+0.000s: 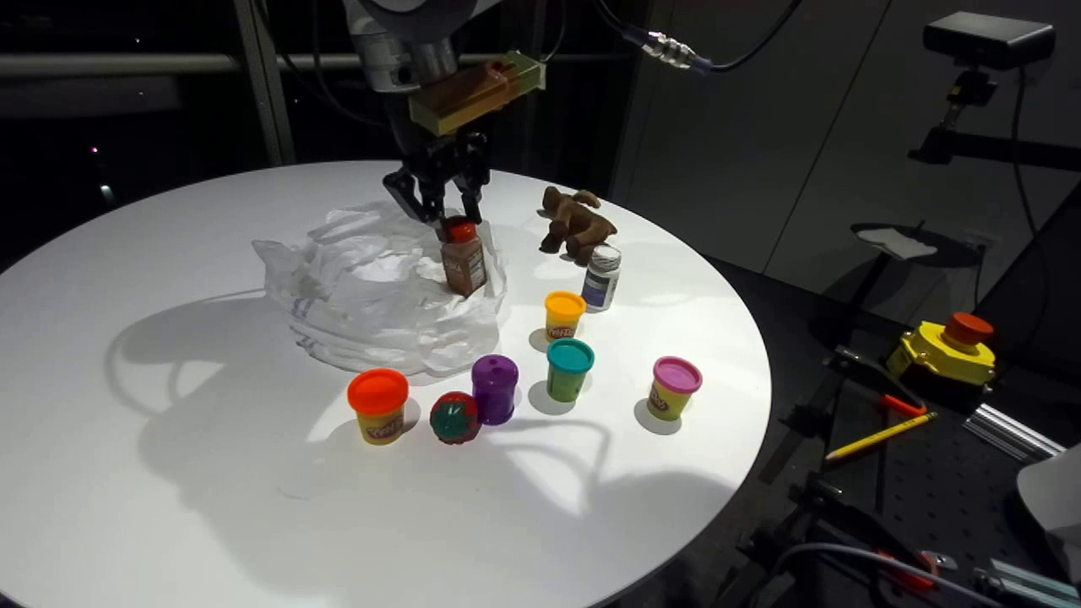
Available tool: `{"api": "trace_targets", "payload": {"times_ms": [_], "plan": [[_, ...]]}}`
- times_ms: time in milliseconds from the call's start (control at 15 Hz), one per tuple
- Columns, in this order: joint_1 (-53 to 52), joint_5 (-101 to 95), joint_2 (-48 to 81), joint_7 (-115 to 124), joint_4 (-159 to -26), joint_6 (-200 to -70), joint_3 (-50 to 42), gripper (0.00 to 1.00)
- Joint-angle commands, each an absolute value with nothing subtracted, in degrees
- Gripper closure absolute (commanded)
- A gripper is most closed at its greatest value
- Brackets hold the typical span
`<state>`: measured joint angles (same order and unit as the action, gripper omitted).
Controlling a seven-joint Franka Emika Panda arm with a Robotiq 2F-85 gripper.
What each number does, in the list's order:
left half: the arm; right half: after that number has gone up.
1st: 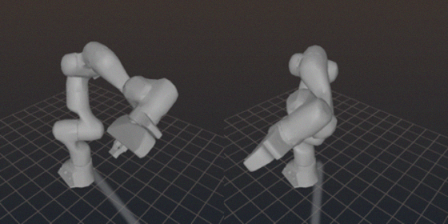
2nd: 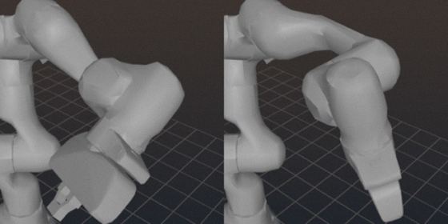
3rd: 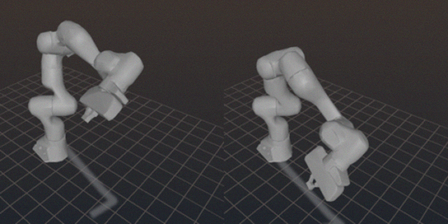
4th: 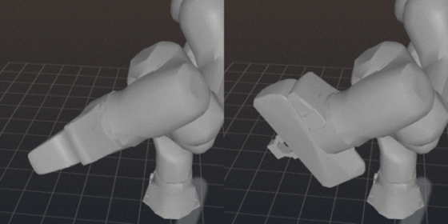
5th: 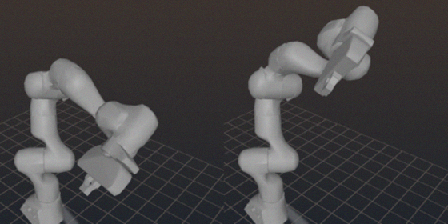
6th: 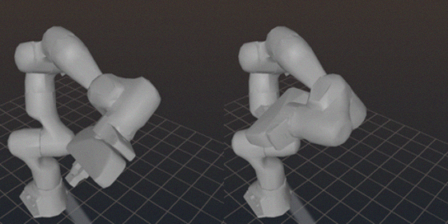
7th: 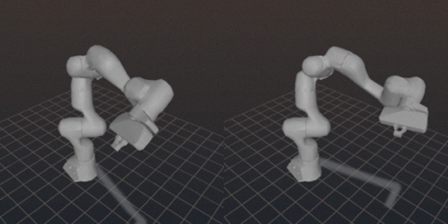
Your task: Place the containers and strawberry toy in the white plastic
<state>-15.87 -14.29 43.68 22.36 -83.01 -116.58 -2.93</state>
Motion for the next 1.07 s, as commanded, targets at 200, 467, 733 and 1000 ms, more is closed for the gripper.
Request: {"api": "trace_targets", "payload": {"times_ms": [200,467,733,1000], "plan": [[-11.13,-13.50,39.36,20.36,-89.16,-116.11,-3.37,0.77],[-10.21,-14.10,35.71,19.73,-94.21,-115.81,-3.41,0.77],[-9.71,-14.10,32.88,19.56,-97.80,-116.57,-3.19,0.77],[-10.36,-14.00,30.12,21.09,-97.40,-121.23,-2.67,0.77]]}}
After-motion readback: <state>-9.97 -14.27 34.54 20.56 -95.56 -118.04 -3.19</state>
